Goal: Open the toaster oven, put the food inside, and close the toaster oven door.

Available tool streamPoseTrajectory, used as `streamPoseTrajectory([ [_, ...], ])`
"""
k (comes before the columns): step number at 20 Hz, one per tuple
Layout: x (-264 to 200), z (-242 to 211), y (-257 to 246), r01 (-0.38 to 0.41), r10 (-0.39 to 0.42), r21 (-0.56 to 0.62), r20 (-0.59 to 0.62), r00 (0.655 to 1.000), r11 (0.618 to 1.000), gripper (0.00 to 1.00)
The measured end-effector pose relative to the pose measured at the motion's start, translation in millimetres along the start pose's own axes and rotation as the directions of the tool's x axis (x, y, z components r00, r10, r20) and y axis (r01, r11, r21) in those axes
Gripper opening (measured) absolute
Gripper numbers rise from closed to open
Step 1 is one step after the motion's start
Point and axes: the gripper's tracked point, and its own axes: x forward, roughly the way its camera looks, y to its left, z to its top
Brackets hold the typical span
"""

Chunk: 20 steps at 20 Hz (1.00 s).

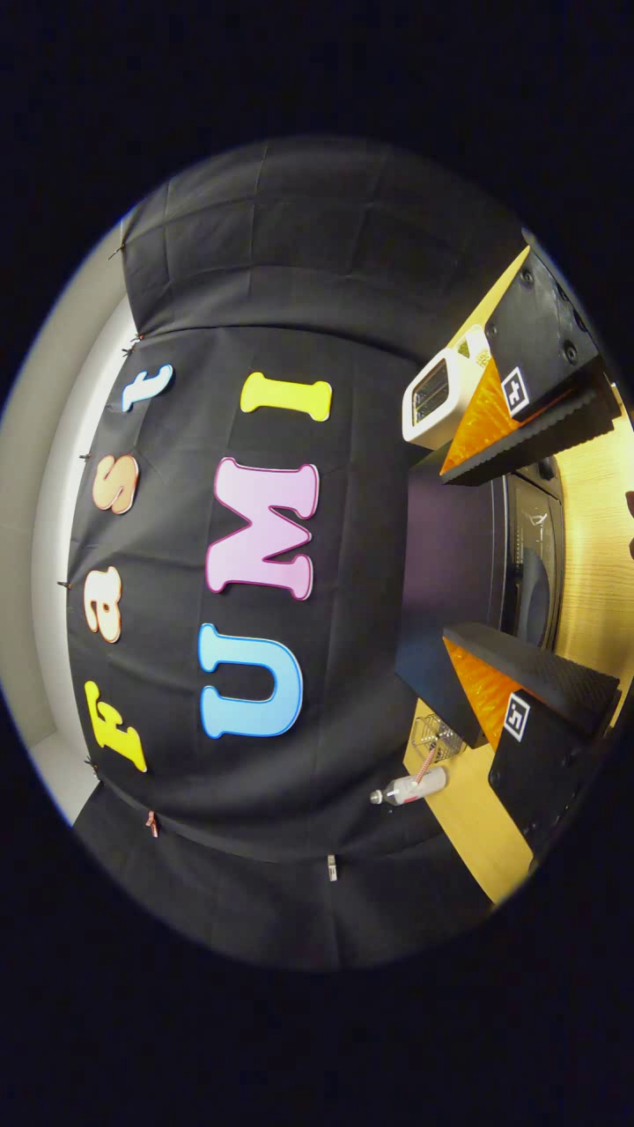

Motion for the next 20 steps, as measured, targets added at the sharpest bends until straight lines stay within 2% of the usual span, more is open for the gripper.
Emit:
streamPoseTrajectory([
  [6, 29.8, -53.0, 1.7, 0.046, -0.039, 0.052, -0.14, 0.989, 0.998, 0.97],
  [11, 46.0, -76.2, 16.2, 0.01, 0.0, 0.048, -0.201, 0.98, 0.999, 0.97],
  [20, 41.5, -85.6, 40.0, -0.041, 0.047, 0.032, -0.228, 0.972, 0.999, 0.96],
])
